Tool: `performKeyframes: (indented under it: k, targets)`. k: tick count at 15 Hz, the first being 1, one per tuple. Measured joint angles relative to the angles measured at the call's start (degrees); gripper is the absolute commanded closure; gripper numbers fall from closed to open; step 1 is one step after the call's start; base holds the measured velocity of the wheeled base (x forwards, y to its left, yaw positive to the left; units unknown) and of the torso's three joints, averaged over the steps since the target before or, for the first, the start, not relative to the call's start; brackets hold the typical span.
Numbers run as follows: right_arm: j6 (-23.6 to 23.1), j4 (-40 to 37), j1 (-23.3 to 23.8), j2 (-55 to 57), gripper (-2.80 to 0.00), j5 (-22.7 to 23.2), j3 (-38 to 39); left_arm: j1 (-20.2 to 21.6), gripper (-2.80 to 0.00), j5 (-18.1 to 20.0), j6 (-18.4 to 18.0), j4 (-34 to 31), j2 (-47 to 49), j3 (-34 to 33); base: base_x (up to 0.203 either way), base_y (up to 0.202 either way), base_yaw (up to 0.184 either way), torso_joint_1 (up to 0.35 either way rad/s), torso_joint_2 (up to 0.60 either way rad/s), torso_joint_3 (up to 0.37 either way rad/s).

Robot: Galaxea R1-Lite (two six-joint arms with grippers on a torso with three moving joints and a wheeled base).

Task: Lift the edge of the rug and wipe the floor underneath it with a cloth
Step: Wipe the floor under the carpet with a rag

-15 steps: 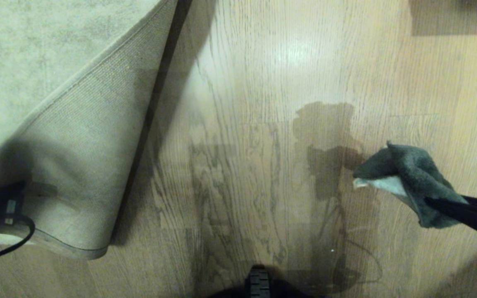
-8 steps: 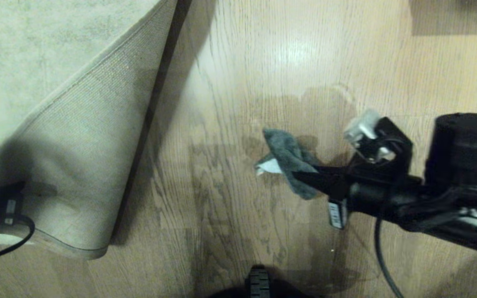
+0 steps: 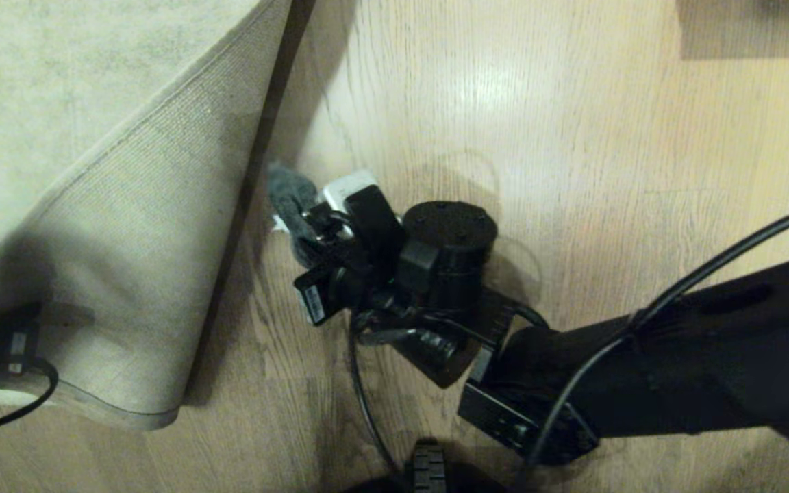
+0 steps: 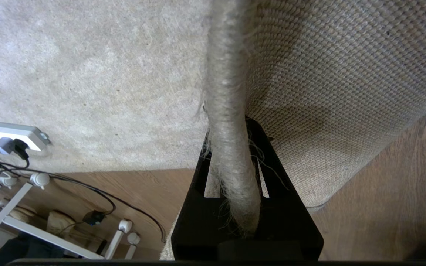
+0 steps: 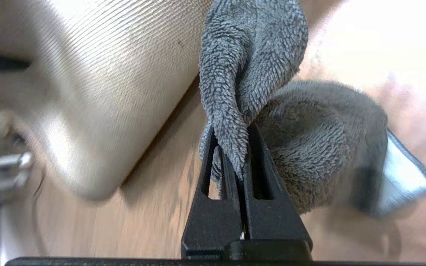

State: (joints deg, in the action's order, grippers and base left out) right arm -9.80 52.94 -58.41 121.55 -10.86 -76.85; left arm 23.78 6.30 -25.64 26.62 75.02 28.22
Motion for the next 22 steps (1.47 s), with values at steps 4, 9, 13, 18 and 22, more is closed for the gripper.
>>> performKeyframes:
  k: [4,9,13,18,22]
  targets:
    - [0.11,0.59,-1.46,8.46,0.00,-1.62,-6.80,0.00,0.00,-0.07,-0.03,0.03,-0.11,-0.19,0.000,0.000,0.000,0.000,0.00,0.000]
    - [-0.01,4.63,-1.84,15.41,0.00,-3.61,-10.26,0.17,0.00,-0.11,-0.02,-0.02,-0.18,-0.20,0.000,0.000,0.000,0.000,0.00,0.000]
    - [-0.12,6.86,-1.66,19.78,0.00,-5.23,-16.84,0.17,0.00,-0.09,-0.04,0.02,-0.29,-0.52,0.000,0.000,0.000,0.000,0.00,0.000]
    - [-1.84,7.00,1.35,22.32,0.00,-5.34,-24.88,0.17,0.00,-0.09,-0.04,0.05,-1.16,-1.93,0.000,0.000,0.000,0.000,0.00,0.000]
    - [-2.49,6.37,3.78,22.17,0.00,-5.29,-28.85,0.13,0.00,-0.11,-0.11,0.19,-1.82,-2.62,0.000,0.000,0.000,0.000,0.00,0.000]
